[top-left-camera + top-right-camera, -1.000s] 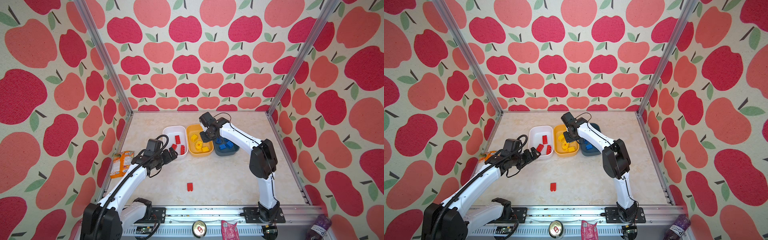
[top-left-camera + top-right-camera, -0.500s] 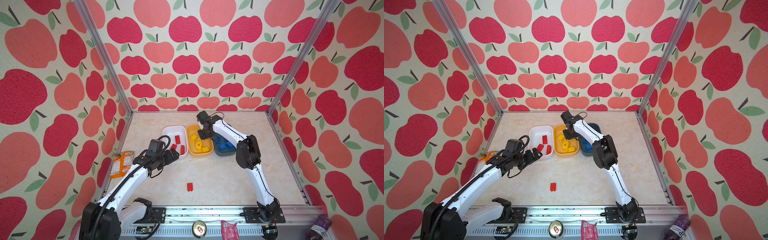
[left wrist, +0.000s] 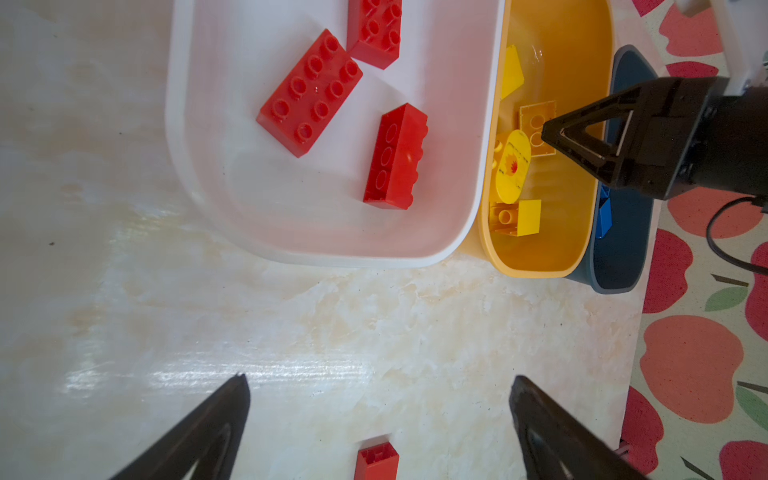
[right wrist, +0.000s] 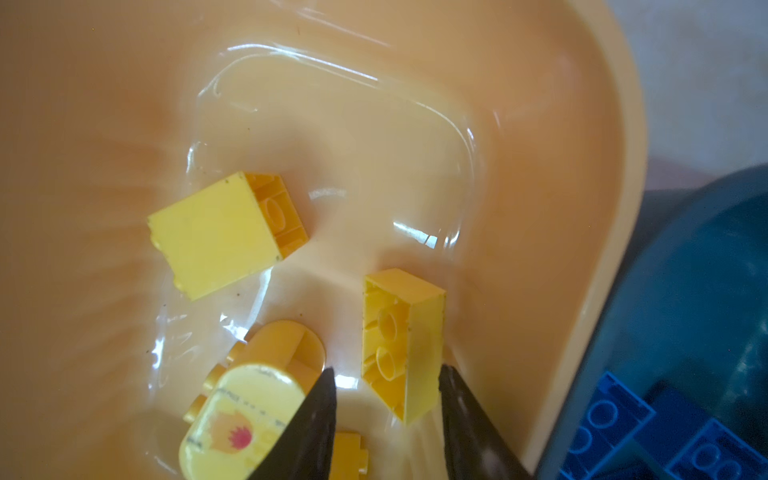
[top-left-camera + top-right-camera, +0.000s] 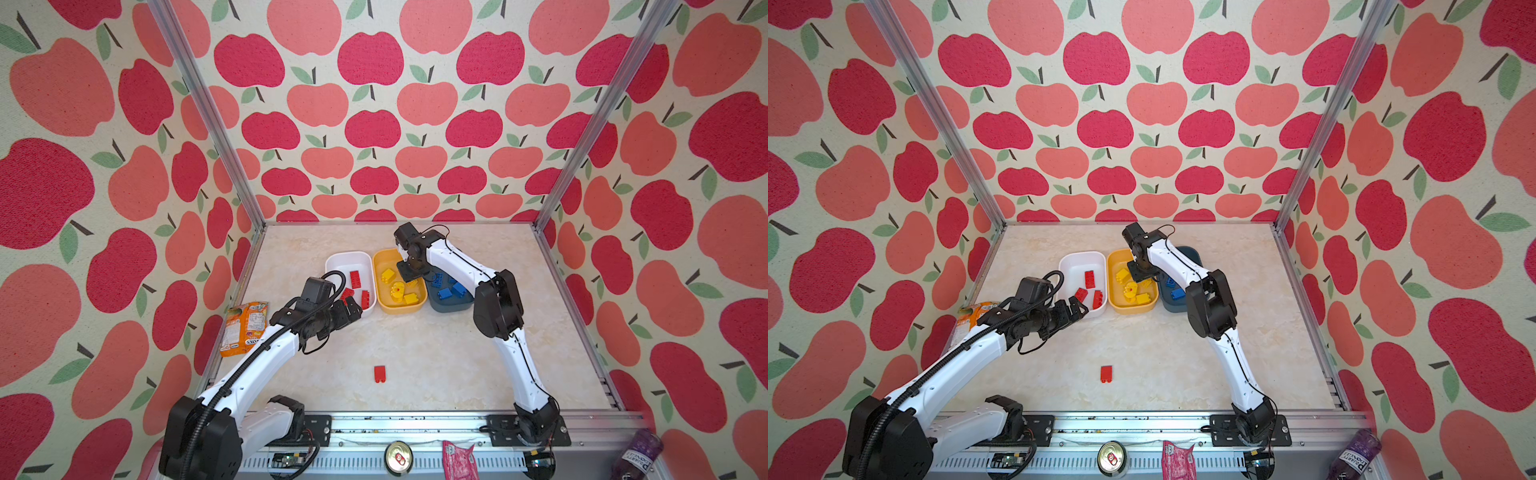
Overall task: Sort the legos into containers by color
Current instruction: 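Carry the yellow brick into the yellow tray and open the right gripper, then grasp the small red brick with the left gripper while the right draws back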
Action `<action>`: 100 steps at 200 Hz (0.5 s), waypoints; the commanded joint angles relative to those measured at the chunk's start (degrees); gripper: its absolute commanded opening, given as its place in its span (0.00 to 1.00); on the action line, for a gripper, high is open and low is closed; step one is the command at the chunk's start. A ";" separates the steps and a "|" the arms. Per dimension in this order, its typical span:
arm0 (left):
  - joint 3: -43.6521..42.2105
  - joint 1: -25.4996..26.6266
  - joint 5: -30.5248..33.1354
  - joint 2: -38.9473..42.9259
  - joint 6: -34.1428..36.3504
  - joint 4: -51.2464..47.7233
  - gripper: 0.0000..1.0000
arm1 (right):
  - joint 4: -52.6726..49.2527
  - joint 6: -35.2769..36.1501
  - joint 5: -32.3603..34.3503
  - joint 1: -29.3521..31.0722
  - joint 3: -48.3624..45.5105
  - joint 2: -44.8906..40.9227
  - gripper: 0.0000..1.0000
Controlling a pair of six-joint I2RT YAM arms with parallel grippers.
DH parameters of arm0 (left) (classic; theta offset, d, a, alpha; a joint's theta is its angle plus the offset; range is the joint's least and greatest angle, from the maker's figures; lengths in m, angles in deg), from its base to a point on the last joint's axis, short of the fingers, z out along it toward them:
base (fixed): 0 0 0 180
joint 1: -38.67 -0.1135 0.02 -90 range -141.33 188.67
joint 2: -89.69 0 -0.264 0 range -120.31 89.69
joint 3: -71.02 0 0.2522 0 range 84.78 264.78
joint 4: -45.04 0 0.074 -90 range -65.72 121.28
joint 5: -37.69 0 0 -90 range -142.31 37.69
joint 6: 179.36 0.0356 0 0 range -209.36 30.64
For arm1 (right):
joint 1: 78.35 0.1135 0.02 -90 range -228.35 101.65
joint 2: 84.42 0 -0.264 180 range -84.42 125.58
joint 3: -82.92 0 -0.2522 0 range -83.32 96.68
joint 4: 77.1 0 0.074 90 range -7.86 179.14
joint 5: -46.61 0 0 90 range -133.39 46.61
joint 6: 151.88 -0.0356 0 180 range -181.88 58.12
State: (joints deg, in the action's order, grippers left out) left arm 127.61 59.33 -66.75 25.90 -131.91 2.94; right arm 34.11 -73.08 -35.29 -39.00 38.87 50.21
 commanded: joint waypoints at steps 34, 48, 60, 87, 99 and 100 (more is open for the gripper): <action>2.17 3.24 1.88 -0.50 0.56 -4.25 0.99 | 1.55 -3.87 -0.18 1.29 -10.72 -13.16 0.44; 2.01 4.60 1.87 -0.86 0.19 -4.62 0.99 | 2.68 -5.12 -0.88 1.43 -15.06 -16.59 0.46; 1.61 5.76 1.99 -1.20 -0.44 -4.84 0.99 | 3.99 -6.17 -1.90 1.58 -19.05 -19.65 0.49; 1.11 8.72 2.82 -2.07 -2.48 -5.18 0.98 | 6.43 -8.88 -4.46 1.87 -27.14 -26.13 0.58; 1.25 10.59 4.28 -2.45 -3.45 -5.65 0.98 | 7.54 -9.64 -5.76 1.95 -30.40 -29.03 0.63; 1.27 10.78 4.44 -2.47 -3.61 -5.75 0.98 | 7.64 -9.68 -5.88 1.95 -30.72 -29.23 0.63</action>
State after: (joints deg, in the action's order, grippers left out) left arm 128.35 67.40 -65.15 24.29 -132.98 -0.14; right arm 39.14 -79.35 -37.81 -37.42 13.74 26.10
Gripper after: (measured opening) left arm 0.982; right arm 0.590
